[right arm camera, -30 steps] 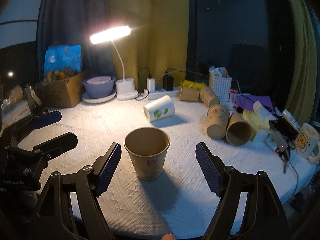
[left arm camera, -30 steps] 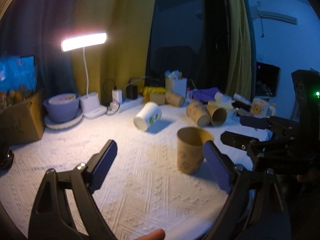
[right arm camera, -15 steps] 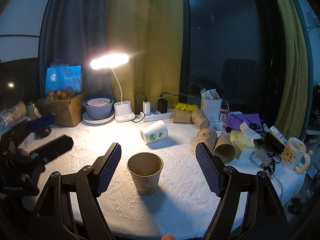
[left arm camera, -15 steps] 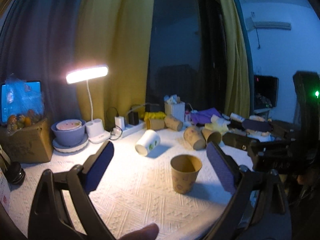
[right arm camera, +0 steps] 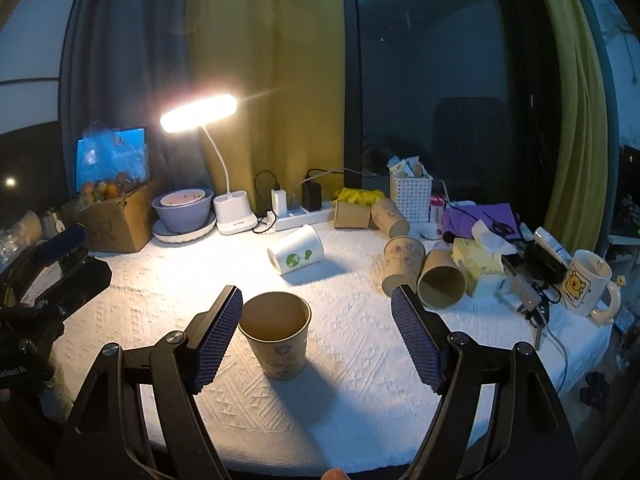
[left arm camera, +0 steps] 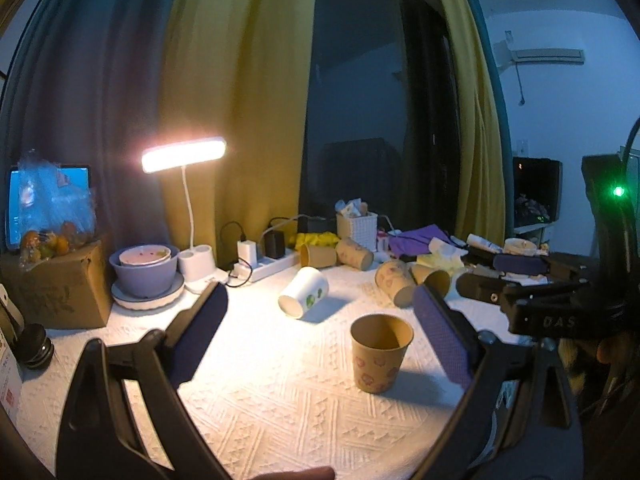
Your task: Flip cup upright
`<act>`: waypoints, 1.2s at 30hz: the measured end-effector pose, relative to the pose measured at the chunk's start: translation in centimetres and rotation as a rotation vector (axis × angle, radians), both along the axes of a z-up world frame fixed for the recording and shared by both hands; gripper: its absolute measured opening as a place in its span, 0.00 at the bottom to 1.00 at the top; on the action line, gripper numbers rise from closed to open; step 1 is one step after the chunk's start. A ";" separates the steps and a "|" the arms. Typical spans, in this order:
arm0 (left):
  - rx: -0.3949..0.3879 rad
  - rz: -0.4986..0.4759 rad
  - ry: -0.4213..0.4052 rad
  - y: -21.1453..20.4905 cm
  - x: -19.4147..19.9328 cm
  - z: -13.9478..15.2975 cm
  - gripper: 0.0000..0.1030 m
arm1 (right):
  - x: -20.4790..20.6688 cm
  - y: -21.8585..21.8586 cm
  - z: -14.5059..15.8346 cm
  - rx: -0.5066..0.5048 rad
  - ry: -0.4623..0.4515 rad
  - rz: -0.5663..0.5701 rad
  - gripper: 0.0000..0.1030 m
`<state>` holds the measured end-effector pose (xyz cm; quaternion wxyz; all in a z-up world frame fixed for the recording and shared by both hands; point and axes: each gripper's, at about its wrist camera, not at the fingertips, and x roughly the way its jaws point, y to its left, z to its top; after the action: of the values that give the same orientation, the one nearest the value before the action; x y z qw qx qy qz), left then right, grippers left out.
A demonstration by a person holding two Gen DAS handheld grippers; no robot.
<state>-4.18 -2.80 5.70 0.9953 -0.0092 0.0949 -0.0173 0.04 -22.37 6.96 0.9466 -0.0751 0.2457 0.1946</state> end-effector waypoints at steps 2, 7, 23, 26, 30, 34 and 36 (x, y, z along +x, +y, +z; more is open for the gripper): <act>-0.004 -0.005 0.006 -0.2 0.1 -0.1 0.92 | 0.0 0.0 -0.1 -0.001 0.003 0.000 0.77; -0.003 -0.006 0.010 -0.3 0.2 -0.2 0.92 | 0.1 0.0 -0.1 -0.001 0.004 -0.001 0.77; -0.014 -0.002 0.014 -0.3 0.1 -0.3 0.92 | 0.2 0.4 -0.2 -0.005 0.006 0.008 0.77; -0.014 -0.001 0.016 -0.3 0.2 -0.3 0.92 | 0.2 0.4 -0.2 -0.005 0.006 0.008 0.77; -0.014 -0.002 0.016 -0.3 0.2 -0.3 0.92 | 0.2 0.4 -0.2 -0.006 0.007 0.008 0.77; -0.015 -0.001 0.017 -0.3 0.2 -0.4 0.92 | 0.3 0.4 -0.2 -0.006 0.007 0.008 0.77; -0.015 -0.001 0.018 -0.3 0.2 -0.4 0.92 | 0.3 0.4 -0.2 -0.005 0.007 0.009 0.77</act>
<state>-4.00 -3.10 5.33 0.9943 -0.0165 0.1038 -0.0183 0.30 -22.01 6.78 0.9447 -0.0780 0.2494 0.1983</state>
